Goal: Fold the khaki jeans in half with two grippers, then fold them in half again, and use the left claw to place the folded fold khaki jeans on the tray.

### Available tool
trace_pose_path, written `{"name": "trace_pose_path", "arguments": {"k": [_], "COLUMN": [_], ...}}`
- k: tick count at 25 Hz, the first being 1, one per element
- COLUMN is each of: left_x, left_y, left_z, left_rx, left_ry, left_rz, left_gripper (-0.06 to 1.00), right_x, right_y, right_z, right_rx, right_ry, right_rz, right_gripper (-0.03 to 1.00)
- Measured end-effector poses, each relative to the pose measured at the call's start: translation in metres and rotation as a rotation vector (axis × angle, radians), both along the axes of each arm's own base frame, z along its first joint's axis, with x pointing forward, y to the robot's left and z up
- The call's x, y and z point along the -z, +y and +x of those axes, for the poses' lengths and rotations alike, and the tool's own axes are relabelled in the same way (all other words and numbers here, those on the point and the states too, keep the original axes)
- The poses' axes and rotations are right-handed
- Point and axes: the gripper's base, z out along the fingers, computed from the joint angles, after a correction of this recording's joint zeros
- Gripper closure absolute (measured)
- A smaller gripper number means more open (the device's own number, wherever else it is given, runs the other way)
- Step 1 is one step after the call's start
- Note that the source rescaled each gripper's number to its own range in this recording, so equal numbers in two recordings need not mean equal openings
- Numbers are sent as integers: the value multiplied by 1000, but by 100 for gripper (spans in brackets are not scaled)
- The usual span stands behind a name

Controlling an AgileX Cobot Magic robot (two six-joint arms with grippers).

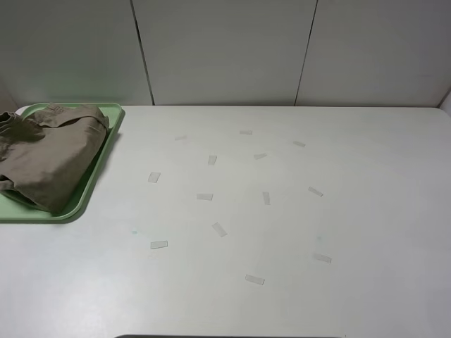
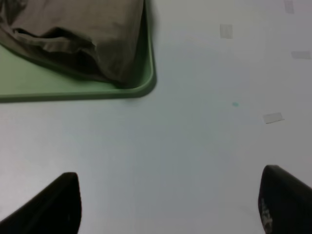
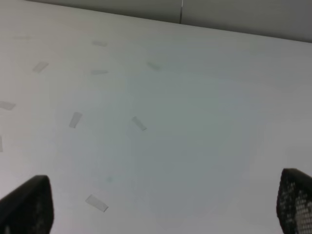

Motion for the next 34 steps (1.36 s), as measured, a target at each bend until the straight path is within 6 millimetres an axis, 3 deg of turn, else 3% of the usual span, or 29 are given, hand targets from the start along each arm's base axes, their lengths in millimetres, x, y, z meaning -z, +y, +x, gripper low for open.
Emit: {"name": "trace_pose_path", "arguments": {"k": [8, 34], "left_x": [3, 2], "left_y": [1, 1], "left_z": [8, 9], "left_rx": [-10, 20], "left_ry": [-52, -59], "left_rz": [3, 5], "left_gripper": [17, 17], "right_x": [0, 0], "right_y": [0, 0], "right_z": [0, 0], "right_rx": [0, 0], "right_ry": [0, 0], "right_rz": [0, 0], "right_gripper": [-3, -3]}}
